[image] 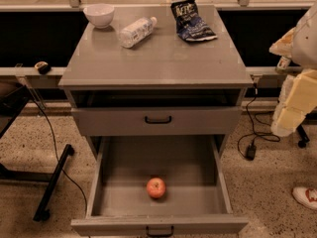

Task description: Pick apple from middle drawer and place on counter

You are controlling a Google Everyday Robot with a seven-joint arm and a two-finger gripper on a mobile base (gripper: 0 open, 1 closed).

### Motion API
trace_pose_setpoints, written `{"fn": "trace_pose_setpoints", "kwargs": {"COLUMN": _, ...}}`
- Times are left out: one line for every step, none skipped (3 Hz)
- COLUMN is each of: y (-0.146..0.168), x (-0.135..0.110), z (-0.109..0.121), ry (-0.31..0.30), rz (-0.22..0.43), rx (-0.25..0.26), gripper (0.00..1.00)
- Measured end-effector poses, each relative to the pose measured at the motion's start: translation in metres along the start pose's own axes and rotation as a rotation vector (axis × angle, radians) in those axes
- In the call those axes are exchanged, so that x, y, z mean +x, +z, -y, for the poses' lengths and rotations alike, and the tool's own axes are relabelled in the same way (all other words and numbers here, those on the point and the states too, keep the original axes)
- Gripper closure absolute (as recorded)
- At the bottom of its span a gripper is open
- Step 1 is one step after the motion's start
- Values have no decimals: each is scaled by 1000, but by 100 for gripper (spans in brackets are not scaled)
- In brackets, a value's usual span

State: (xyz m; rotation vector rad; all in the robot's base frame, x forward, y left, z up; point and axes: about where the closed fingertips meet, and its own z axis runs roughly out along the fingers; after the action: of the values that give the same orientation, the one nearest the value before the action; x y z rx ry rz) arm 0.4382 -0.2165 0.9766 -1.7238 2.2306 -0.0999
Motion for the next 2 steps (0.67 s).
{"fn": "trace_pose_setpoints", "kwargs": {"y": 4, "x": 0, "z": -1, "ry": 4, "rz": 8, "rx": -10, "gripper": 0}}
{"fn": "trace_pose_setpoints", "kwargs": {"y": 39, "x": 4, "z": -6, "ry": 41, "rz": 78, "rx": -104, "gripper": 0}}
